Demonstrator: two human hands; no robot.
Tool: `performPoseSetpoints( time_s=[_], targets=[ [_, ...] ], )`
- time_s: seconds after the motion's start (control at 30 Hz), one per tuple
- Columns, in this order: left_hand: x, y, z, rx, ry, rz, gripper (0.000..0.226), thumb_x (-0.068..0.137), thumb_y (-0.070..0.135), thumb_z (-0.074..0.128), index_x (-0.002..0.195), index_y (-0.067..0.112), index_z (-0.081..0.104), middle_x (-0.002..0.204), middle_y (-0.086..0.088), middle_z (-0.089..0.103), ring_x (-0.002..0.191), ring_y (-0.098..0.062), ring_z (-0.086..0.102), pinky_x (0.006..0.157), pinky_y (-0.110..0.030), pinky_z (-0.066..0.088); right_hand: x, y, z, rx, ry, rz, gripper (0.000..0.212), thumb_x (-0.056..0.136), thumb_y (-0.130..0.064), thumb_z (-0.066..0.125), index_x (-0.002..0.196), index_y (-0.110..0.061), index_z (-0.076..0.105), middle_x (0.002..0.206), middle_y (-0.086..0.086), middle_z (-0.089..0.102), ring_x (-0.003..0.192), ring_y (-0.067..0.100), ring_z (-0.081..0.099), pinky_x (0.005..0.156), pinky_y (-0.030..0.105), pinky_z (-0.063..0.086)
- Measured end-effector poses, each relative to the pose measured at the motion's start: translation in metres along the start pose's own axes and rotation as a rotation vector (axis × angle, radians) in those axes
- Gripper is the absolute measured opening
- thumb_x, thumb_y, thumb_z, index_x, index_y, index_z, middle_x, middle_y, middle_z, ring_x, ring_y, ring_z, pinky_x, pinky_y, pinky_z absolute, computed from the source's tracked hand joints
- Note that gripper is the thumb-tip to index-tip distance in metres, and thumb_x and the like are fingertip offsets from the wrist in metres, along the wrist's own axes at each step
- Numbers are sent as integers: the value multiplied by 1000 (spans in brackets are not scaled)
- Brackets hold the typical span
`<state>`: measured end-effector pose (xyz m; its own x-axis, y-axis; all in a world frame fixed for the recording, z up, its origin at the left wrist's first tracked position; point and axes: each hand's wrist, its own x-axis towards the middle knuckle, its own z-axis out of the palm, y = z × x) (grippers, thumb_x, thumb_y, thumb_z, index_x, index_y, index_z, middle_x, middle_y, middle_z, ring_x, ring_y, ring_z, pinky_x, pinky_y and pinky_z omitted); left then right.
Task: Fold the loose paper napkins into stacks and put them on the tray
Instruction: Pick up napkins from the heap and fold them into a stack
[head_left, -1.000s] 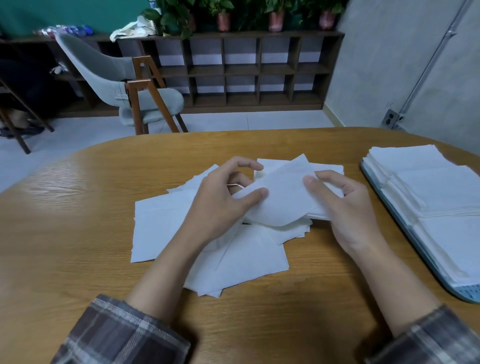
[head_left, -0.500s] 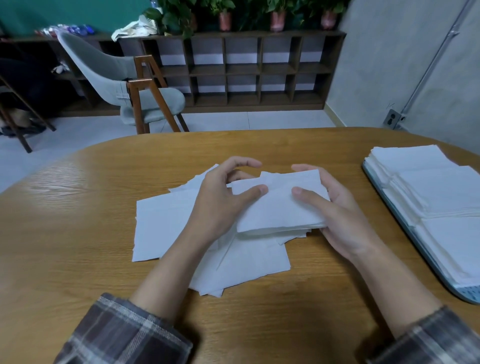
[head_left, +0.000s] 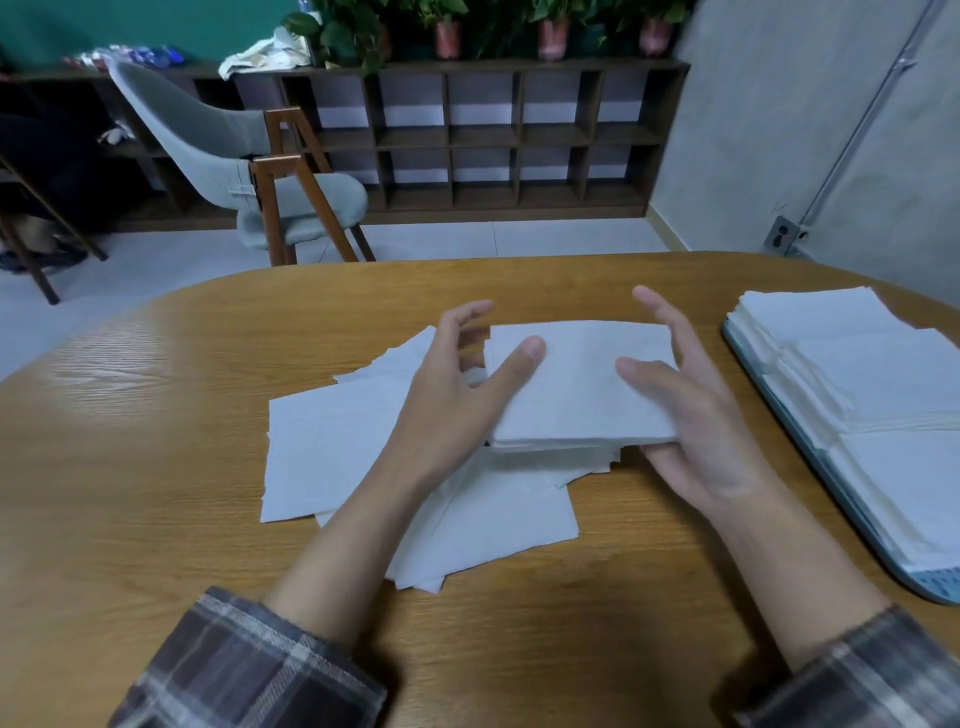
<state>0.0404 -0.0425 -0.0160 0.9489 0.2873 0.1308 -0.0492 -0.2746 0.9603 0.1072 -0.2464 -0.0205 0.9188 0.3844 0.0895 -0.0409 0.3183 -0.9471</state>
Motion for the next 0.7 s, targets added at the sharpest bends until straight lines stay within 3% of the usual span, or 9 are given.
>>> performPoseSetpoints(
  time_s=[0.1, 0.17, 0.23, 0.3, 0.37, 0.47, 0.53, 0.6, 0.7],
  targets=[
    [0, 1, 0, -77, -138, -62, 57, 86, 77, 65, 138, 60, 47, 136, 22, 55, 118, 1, 60, 105, -31, 53, 0, 2, 1, -81, 27, -31, 66, 95, -9, 70, 143, -52, 52, 119, -4, 74, 109, 23, 73, 83, 37, 62],
    [-1, 1, 0, -39, -152, -33, 60, 91, 66, 69, 143, 61, 39, 138, 26, 52, 121, 5, 56, 107, -30, 49, 0, 5, 2, -172, 2, -50, 70, 95, -14, 73, 144, -56, 47, 134, -2, 66, 120, 27, 69, 90, 42, 60],
    [1, -2, 0, 6, -129, 6, 66, 95, 51, 73, 147, 59, 33, 148, 19, 50, 132, -3, 54, 113, -34, 47, 0, 7, 1, -246, -65, -56, 75, 93, -22, 78, 146, -61, 42, 148, -6, 56, 130, 28, 62, 103, 51, 55],
    [1, -5, -2, 50, -98, 55, 68, 98, 41, 73, 150, 55, 32, 156, 22, 42, 145, -7, 42, 118, -20, 36, -1, 6, 1, -265, -140, -51, 77, 91, -26, 79, 147, -62, 39, 151, -15, 52, 135, 23, 59, 108, 51, 52],
    [3, -7, -3, 75, -51, 85, 67, 100, 32, 72, 153, 48, 34, 158, 27, 37, 147, 1, 33, 100, 7, 23, -2, 2, 1, -234, -201, -39, 72, 89, -25, 76, 147, -56, 45, 146, -16, 58, 132, 20, 62, 105, 44, 54],
    [3, -9, -3, 74, -51, 117, 66, 100, 29, 72, 153, 45, 37, 158, 27, 38, 143, 8, 34, 90, 12, 22, -3, -1, -2, -274, -255, -23, 43, 89, -27, 72, 132, -36, 70, 134, -12, 68, 128, 17, 63, 105, 43, 49],
    [2, -8, -2, 62, -81, 150, 67, 99, 31, 73, 153, 46, 36, 158, 29, 37, 141, 16, 33, 97, 8, 24, -3, 1, -2, -381, -207, -44, 29, 93, -24, 74, 121, -30, 77, 129, -12, 72, 128, 12, 63, 112, 45, 46],
    [2, -8, 1, 51, -85, 163, 72, 98, 35, 75, 154, 48, 31, 154, 25, 45, 138, 11, 41, 109, -7, 33, -3, 5, -2, -492, -105, -93, 26, 96, -14, 74, 118, -27, 79, 126, -16, 74, 127, 3, 62, 118, 43, 42],
    [2, -10, 5, 118, 1, 206, 84, 92, 39, 80, 155, 48, 25, 142, 15, 52, 129, -3, 53, 103, -28, 51, 0, 8, -4, -533, 29, -149, 28, 96, -9, 74, 116, -27, 79, 121, -22, 75, 124, -4, 62, 117, 37, 44]
  ],
)
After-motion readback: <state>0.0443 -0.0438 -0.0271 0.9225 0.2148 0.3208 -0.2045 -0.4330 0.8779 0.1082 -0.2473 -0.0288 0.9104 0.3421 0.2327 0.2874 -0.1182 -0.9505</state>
